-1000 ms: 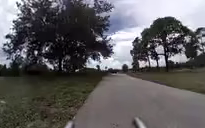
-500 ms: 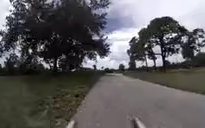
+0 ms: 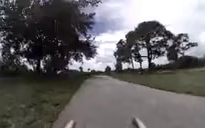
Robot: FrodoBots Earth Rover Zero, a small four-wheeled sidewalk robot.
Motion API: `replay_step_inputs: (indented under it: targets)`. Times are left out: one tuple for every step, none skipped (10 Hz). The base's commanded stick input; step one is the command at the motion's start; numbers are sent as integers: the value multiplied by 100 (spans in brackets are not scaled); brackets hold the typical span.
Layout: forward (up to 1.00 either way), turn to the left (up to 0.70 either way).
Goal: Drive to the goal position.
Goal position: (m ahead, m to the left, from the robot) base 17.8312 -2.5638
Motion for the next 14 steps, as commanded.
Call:
replay_step_inputs:
  targets:
    - [70, 0]
    - [70, 0]
    - [70, 0]
    - [70, 0]
    - [70, 0]
    - [70, 0]
    - [70, 0]
    - [70, 0]
    - [70, 0]
    - [70, 0]
    - [70, 0]
    - [70, 0]
    - [70, 0]
    - [70, 0]
